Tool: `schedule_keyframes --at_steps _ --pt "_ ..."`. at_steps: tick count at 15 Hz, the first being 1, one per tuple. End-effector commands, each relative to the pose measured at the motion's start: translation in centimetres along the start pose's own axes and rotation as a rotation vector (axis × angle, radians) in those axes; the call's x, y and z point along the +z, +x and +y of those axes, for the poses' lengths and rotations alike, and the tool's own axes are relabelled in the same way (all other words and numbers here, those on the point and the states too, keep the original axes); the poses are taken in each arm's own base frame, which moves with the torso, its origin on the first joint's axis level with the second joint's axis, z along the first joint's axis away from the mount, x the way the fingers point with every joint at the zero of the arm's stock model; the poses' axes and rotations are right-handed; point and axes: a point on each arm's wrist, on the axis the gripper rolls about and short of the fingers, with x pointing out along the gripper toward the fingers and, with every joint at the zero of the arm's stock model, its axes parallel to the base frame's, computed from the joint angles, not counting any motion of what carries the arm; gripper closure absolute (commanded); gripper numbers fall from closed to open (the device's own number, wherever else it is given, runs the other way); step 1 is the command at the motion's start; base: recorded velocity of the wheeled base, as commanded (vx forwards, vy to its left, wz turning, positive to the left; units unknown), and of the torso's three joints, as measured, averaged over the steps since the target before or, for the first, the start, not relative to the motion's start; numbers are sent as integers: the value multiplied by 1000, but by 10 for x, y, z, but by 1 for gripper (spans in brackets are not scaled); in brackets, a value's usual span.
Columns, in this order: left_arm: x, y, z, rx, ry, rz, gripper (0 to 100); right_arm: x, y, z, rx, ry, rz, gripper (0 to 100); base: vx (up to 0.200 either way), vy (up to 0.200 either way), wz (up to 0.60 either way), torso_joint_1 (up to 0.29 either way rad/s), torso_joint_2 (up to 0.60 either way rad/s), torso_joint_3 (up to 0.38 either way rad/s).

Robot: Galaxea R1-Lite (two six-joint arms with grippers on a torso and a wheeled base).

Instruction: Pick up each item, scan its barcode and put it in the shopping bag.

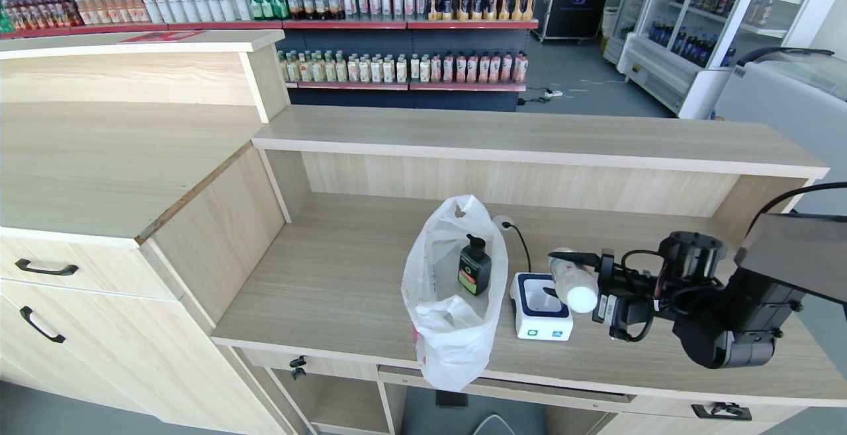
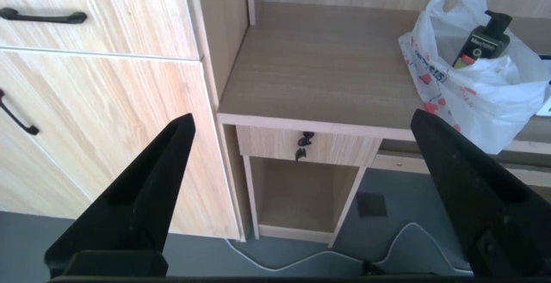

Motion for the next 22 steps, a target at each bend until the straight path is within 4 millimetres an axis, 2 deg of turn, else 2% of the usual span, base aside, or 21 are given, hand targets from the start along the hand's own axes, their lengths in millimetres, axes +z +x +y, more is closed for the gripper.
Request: schedule_keyframes --at_steps 1,10,16,22 --pt "0 0 0 0 0 -1 0 -4 5 3 1 -2 -7 100 0 0 0 0 0 0" --pt "0 0 0 0 0 -1 0 -5 16 9 9 28 -29 100 0 0 0 0 0 0" --pt "0 0 0 0 0 -1 0 -1 31 14 -5 30 -74 100 0 0 0 0 0 0" --pt "0 0 0 0 0 -1 0 -8 37 15 -16 18 -78 100 0 0 0 0 0 0"
